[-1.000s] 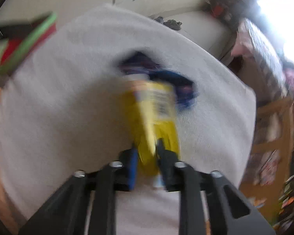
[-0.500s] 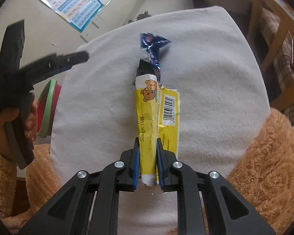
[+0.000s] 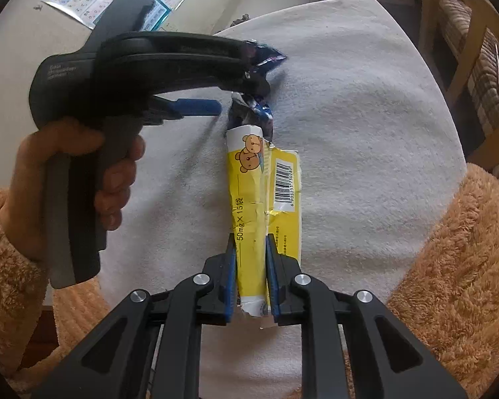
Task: Collect trash
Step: 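Grasp the yellow tissue pack with the right tool while the left tool grasps the blue wrapper, then carry the blue wrapper with the left tool while the right tool carries the tissue pack over the bin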
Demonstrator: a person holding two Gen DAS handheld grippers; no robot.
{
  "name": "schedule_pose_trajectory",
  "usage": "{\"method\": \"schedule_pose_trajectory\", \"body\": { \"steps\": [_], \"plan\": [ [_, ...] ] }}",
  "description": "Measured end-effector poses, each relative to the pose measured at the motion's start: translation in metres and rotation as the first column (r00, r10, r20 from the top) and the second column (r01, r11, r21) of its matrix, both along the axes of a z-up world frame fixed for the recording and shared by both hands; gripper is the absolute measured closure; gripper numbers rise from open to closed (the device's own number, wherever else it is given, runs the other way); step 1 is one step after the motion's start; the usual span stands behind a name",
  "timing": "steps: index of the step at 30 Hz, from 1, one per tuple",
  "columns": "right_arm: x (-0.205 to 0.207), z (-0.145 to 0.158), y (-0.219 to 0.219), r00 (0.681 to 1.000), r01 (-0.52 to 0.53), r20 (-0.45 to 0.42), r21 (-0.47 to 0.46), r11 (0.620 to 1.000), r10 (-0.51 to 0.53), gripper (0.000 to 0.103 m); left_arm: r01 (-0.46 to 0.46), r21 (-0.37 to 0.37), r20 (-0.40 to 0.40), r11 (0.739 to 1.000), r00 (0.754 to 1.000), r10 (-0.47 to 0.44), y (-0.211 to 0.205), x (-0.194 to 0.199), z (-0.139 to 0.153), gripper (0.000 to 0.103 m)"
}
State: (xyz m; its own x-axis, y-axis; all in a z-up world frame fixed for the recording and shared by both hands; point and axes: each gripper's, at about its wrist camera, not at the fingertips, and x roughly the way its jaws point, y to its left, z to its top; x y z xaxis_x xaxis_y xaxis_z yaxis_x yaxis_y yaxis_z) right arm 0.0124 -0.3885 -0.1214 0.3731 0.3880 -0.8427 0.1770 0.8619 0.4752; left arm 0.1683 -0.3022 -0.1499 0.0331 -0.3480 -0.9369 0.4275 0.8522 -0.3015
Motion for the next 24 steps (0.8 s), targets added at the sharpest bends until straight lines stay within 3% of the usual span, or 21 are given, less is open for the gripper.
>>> {"method": "schedule_pose_trajectory", "body": {
  "steps": [1, 5, 11, 17, 24],
  "plan": [
    [0.001, 0.0, 0.0, 1.0, 0.0, -0.001, 0.003, 1.0, 0.0, 0.087, 0.009, -0.008, -0.018, 1.0, 1.0, -0.009, -0.001, 0.0, 0.0, 0.075],
    [-0.003, 0.0, -0.008, 1.0, -0.005, 0.003, 0.002, 1.0, 0.005, 0.087, 0.013, 0.0, 0.039, 1.0, 0.999, -0.013, 0.009, -0.006, 0.01, 0.087],
    [-0.003, -0.001, -0.002, 1.0, -0.006, 0.005, -0.022, 1.0, 0.006, 0.087, -0.054, -0.027, 0.112, 0.998, 0.992, 0.057, 0.052, -0.011, 0.031, 0.09],
    [-0.002, 0.004, 0.013, 1.0, -0.019, 0.007, -0.087, 0.996, 0.02, 0.087, -0.055, -0.017, 0.248, 0.998, 0.967, 0.058, 0.095, -0.028, 0.062, 0.09],
    [-0.001, 0.015, 0.044, 0.997, -0.062, 0.034, -0.129, 0.99, 0.067, 0.088, -0.088, -0.013, 0.338, 0.996, 0.937, 0.087, 0.15, -0.062, 0.084, 0.09]
  ]
}}
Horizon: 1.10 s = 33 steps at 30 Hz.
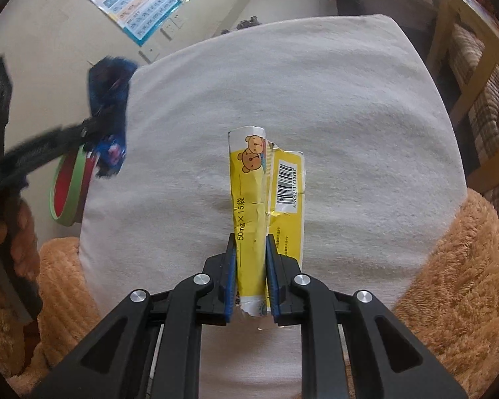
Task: Collect trash
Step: 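Carry the blue wrapper with the left tool while the right tool carries the tissue pack over the bin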
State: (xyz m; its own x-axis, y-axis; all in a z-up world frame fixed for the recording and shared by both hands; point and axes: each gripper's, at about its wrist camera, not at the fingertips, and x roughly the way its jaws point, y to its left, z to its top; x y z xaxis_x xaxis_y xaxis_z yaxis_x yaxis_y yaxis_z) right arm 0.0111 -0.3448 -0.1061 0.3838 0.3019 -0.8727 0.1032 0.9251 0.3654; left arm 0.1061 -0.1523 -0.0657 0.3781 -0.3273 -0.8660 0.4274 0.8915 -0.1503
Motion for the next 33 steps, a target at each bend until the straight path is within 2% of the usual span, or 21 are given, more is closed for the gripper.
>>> {"method": "schedule_pose_trajectory", "body": {
  "steps": [7, 17, 33],
  "plan": [
    [0.008, 0.031, 0.031, 0.995, -0.062, 0.081, -0.036, 0.997, 0.065, 0.088, -0.075, -0.013, 0.067, 0.997, 0.995, 0.075, 0.039, -0.027, 0.021, 0.09],
    [0.035, 0.062, 0.088, 0.972, -0.173, 0.15, -0.075, 0.982, 0.182, 0.088, -0.188, -0.035, 0.153, 0.982, 0.97, 0.191, 0.086, -0.032, 0.049, 0.09],
    [0.068, 0.075, 0.17, 0.927, -0.322, 0.167, -0.102, 0.941, 0.335, 0.088, -0.345, -0.041, 0.146, 0.938, 0.926, 0.347, 0.157, -0.022, 0.042, 0.09]
  ]
}}
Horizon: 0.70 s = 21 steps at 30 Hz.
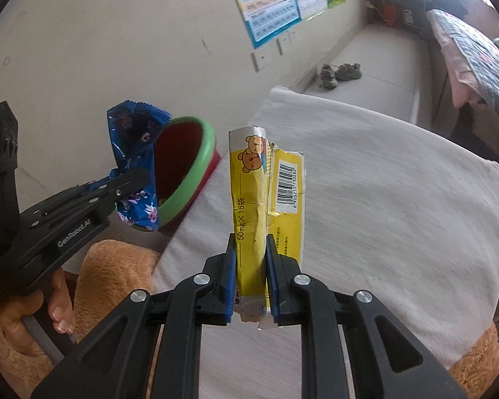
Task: Collect trash
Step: 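Carry the blue wrapper with the left tool while the right tool carries the tissue pack over the bin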
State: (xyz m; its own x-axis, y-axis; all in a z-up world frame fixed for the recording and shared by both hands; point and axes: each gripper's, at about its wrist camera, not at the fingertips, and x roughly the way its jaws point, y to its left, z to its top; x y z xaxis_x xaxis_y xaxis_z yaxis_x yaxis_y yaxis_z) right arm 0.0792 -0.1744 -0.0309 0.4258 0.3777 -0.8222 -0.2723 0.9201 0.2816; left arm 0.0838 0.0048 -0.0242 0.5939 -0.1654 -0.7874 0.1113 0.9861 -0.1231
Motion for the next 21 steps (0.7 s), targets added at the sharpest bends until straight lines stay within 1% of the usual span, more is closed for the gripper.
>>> {"method": "schedule_pose_trajectory", "body": {
  "steps": [8, 15, 21],
  "plan": [
    [0.005, -0.003, 0.019, 0.999, -0.037, -0.006, -0.011, 0.999, 0.037, 0.088, -0.033, 0.002, -0.005, 0.999, 0.999, 0.033, 0.013, 0.0, -0.002, 0.09],
    [0.006, -0.001, 0.027, 0.999, -0.051, -0.001, -0.015, 0.999, 0.051, 0.088, -0.053, 0.009, -0.01, 0.999, 0.999, 0.053, 0.019, 0.001, -0.004, 0.09],
    [0.008, -0.001, 0.035, 0.996, -0.084, -0.002, -0.019, 0.996, 0.084, 0.087, -0.066, 0.015, -0.016, 0.998, 0.998, 0.067, 0.022, 0.002, -0.007, 0.09]
  ]
}}
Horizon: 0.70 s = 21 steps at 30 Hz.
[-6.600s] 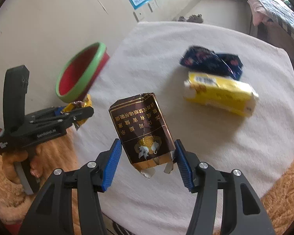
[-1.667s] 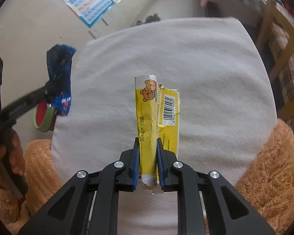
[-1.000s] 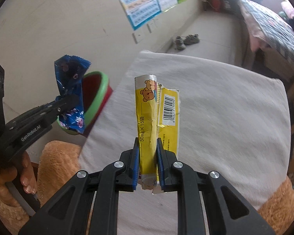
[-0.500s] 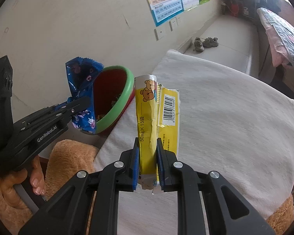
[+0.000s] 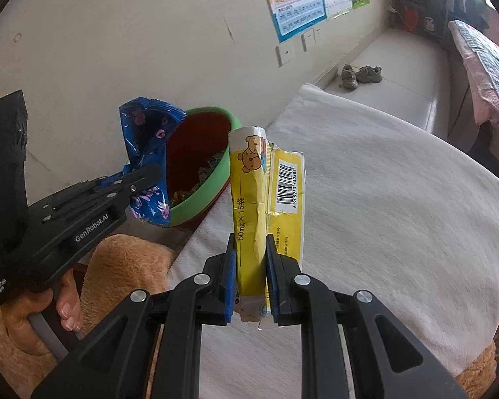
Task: Collect trash
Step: 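Carry the blue wrapper with the left tool while the right tool carries the tissue pack over the bin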
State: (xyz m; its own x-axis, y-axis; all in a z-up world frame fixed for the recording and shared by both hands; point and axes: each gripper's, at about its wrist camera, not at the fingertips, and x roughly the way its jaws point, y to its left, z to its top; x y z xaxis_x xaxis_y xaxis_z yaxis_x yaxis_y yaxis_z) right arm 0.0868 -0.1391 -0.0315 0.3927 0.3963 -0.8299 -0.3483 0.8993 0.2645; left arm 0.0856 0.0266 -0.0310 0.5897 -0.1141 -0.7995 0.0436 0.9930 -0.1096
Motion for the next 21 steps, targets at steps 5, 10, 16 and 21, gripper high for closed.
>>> {"method": "schedule_pose_trajectory", "body": {
  "steps": [5, 10, 16, 21],
  "plan": [
    [0.005, 0.002, 0.013, 0.999, -0.022, 0.023, -0.017, 1.0, 0.022, 0.087, -0.019, 0.007, -0.002, 1.0, 1.0, 0.019, 0.007, 0.0, -0.002, 0.09],
    [0.014, 0.001, 0.022, 0.999, -0.029, 0.018, -0.003, 1.0, 0.029, 0.087, -0.049, 0.016, -0.011, 0.999, 0.999, 0.049, 0.02, 0.002, -0.007, 0.09],
    [0.032, -0.001, 0.039, 0.999, -0.036, -0.005, 0.028, 0.999, 0.036, 0.087, -0.093, 0.03, -0.016, 0.995, 0.996, 0.093, 0.037, 0.003, -0.012, 0.09],
    [0.047, 0.002, 0.054, 0.999, -0.05, -0.008, 0.045, 0.998, 0.05, 0.087, -0.123, 0.052, -0.016, 0.991, 0.992, 0.124, 0.052, 0.008, -0.015, 0.09]
  ]
}}
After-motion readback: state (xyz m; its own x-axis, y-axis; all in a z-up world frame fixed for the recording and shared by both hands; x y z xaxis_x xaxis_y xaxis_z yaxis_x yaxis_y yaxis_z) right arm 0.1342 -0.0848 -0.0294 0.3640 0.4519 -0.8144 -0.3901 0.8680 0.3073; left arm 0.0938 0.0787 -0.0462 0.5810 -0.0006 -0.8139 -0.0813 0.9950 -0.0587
